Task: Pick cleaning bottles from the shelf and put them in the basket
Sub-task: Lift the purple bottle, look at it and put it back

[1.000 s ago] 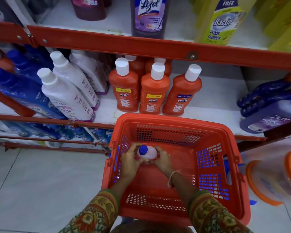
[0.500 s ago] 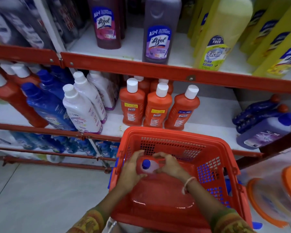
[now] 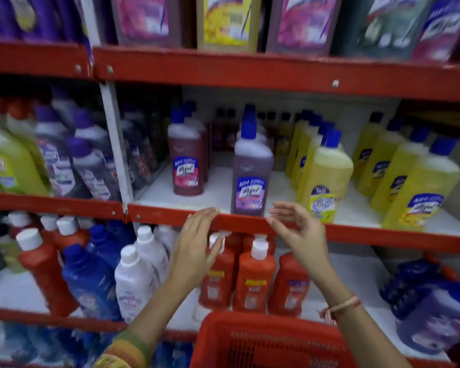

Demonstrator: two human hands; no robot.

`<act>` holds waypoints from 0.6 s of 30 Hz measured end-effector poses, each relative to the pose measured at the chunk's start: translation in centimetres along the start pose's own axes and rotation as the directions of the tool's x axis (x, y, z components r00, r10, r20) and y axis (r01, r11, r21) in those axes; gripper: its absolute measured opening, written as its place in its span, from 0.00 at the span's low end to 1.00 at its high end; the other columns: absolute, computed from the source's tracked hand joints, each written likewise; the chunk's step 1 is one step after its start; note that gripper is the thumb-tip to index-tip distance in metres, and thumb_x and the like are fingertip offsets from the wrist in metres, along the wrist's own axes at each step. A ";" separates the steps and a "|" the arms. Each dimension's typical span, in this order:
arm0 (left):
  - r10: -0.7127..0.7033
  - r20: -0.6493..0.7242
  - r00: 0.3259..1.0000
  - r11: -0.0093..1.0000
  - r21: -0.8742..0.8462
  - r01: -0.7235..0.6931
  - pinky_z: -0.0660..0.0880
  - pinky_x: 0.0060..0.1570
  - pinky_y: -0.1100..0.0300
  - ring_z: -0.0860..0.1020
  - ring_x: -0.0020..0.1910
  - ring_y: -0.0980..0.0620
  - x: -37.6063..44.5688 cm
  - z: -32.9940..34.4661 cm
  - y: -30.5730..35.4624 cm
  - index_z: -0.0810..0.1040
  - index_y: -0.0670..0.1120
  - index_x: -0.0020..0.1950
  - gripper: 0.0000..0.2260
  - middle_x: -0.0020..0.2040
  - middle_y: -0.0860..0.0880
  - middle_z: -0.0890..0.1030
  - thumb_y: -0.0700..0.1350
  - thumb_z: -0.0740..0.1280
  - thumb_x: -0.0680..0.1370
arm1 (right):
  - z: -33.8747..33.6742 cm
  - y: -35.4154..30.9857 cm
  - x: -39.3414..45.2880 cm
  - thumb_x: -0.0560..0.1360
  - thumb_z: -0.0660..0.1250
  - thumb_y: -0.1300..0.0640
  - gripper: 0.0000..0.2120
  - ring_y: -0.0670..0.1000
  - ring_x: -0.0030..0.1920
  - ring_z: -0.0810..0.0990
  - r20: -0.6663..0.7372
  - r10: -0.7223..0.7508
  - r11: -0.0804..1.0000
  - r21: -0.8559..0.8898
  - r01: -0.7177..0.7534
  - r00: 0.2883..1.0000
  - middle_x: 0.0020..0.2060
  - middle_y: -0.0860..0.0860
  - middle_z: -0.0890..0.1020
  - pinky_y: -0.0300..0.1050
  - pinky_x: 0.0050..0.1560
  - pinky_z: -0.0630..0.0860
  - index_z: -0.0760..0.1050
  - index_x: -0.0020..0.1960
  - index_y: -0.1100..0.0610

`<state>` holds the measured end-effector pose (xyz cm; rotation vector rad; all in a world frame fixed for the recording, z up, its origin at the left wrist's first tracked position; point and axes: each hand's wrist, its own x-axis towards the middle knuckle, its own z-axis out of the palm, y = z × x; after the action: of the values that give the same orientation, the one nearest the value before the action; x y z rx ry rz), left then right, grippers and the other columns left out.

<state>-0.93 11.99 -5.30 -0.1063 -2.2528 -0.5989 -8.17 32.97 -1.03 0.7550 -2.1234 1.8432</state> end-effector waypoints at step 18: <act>-0.024 0.252 0.967 0.951 0.304 -0.055 0.42 0.75 0.51 0.55 0.77 0.50 1.7 1.7 -5.7 0.57 0.47 0.76 0.33 0.77 0.47 0.61 0.65 0.46 0.76 | 5.0 2.9 9.0 0.55 0.82 0.47 0.27 0.47 0.45 0.85 0.027 0.206 0.970 0.124 -0.208 0.978 0.50 0.53 0.85 0.38 0.38 0.82 0.74 0.49 0.45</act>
<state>-4.73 7.48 -7.27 -0.0447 -2.5628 -0.2256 -16.44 26.25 -0.05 0.5925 -2.1838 2.1011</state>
